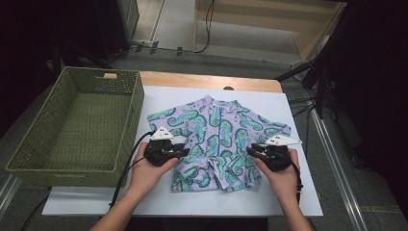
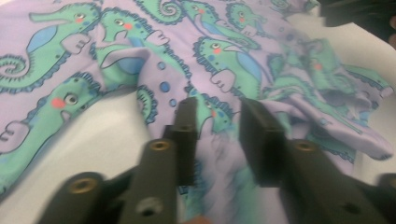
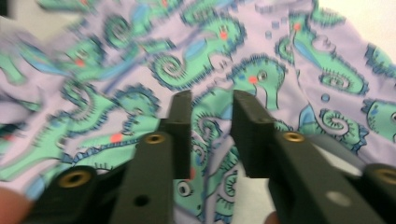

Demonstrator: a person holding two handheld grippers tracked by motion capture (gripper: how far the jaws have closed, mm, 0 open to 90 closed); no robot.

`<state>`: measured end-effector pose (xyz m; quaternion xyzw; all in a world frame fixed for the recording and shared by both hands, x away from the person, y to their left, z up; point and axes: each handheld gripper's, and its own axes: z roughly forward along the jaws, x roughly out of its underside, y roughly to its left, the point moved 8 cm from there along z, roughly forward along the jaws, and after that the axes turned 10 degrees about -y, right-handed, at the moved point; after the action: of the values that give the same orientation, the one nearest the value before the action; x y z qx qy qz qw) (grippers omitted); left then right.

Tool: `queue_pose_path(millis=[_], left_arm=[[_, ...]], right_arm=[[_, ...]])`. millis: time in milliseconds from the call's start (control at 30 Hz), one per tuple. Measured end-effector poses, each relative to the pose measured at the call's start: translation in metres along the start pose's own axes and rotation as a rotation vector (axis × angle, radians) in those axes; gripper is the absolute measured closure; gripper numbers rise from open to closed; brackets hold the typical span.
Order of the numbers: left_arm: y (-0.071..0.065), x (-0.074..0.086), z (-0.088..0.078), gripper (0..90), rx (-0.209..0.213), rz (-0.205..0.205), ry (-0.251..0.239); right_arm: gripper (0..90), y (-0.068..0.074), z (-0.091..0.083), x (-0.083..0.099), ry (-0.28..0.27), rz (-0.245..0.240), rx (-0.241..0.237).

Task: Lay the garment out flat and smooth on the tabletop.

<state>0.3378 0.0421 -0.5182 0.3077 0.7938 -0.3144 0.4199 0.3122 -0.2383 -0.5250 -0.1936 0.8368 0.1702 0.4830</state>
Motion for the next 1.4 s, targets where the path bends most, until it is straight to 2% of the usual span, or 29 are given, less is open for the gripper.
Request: queue_pose_path(millis=[33, 67, 133, 200, 233, 367, 400, 467, 533, 600, 667, 733, 800, 833, 867, 967, 1000, 1067, 1100, 1167, 1267, 1333, 1400], left_arm=[[-0.003, 0.0, -0.005, 59.4, 0.014, -0.002, -0.019], [-0.007, 0.001, -0.008, 59.0, 0.026, -0.001, -0.033], [-0.019, 0.004, -0.012, 59.0, 0.046, 0.022, -0.03], [-0.037, 0.01, -0.012, 58.9, 0.077, 0.052, -0.013], [-0.049, 0.015, -0.009, 58.9, 0.093, 0.073, 0.004], [-0.085, 0.029, 0.006, 57.4, 0.147, 0.117, 0.048], [-0.091, 0.031, 0.009, 57.1, 0.157, 0.125, 0.056], [-0.108, 0.038, 0.021, 54.9, 0.166, 0.164, 0.089], [-0.116, 0.044, 0.031, 53.3, 0.154, 0.203, 0.12], [-0.122, 0.048, 0.041, 52.8, 0.141, 0.224, 0.151], [-0.126, 0.051, 0.05, 52.4, 0.122, 0.238, 0.171], [-0.126, 0.054, 0.054, 59.6, 0.097, 0.263, 0.188], [-0.127, 0.057, 0.054, 76.6, 0.12, 0.256, 0.212], [-0.128, 0.058, 0.052, 83.3, 0.133, 0.252, 0.215], [-0.13, 0.059, 0.049, 85.7, 0.152, 0.256, 0.217], [-0.139, 0.062, 0.035, 87.1, 0.23, 0.238, 0.212], [-0.145, 0.064, 0.028, 87.2, 0.27, 0.231, 0.203], [-0.156, 0.069, 0.019, 87.3, 0.327, 0.219, 0.205], [-0.163, 0.073, 0.015, 87.3, 0.356, 0.217, 0.204], [-0.177, 0.082, 0.008, 87.2, 0.398, 0.221, 0.205], [-0.194, 0.092, 0.003, 87.1, 0.451, 0.206, 0.212], [-0.204, 0.099, 0.002, 87.1, 0.482, 0.22, 0.221], [-0.21, 0.104, 0.001, 87.0, 0.501, 0.222, 0.229]], right_arm=[[65.6, 0.004, -0.004, -0.002, -0.019, -0.01, -0.012], [65.4, 0.012, -0.011, -0.002, -0.032, -0.028, -0.047], [64.3, 0.025, -0.017, 0.002, -0.01, -0.051, -0.099], [60.1, 0.039, -0.019, 0.012, 0.024, -0.05, -0.158], [58.1, 0.041, -0.018, 0.016, 0.036, -0.045, -0.16], [48.8, 0.043, -0.006, 0.035, 0.068, -0.015, -0.128], [49.6, 0.045, -0.001, 0.04, 0.084, -0.012, -0.122], [63.9, 0.047, 0.003, 0.046, 0.112, -0.043, -0.103], [77.4, 0.049, 0.004, 0.05, 0.126, -0.059, -0.098], [82.8, 0.052, 0.002, 0.049, 0.114, -0.051, -0.114], [83.4, 0.056, -0.003, 0.047, 0.094, -0.044, -0.128], [83.6, 0.059, -0.008, 0.047, 0.084, -0.055, -0.131], [83.9, 0.061, -0.014, 0.048, 0.081, -0.062, -0.141], [84.0, 0.062, -0.017, 0.049, 0.079, -0.064, -0.146], [84.0, 0.063, -0.022, 0.05, 0.078, -0.062, -0.151], [83.7, 0.068, -0.04, 0.054, 0.072, -0.076, -0.173], [83.0, 0.07, -0.047, 0.056, 0.071, -0.083, -0.176], [77.2, 0.072, -0.06, 0.061, 0.086, -0.119, -0.17], [72.7, 0.071, -0.067, 0.063, 0.082, -0.132, -0.151], [65.6, 0.069, -0.078, 0.061, 0.037, -0.087, -0.133], [61.2, 0.062, -0.087, 0.051, -0.018, -0.042, -0.106], [59.5, 0.061, -0.083, 0.049, -0.019, -0.023, -0.101], [57.7, 0.064, -0.075, 0.053, 0.01, -0.035, -0.108]])
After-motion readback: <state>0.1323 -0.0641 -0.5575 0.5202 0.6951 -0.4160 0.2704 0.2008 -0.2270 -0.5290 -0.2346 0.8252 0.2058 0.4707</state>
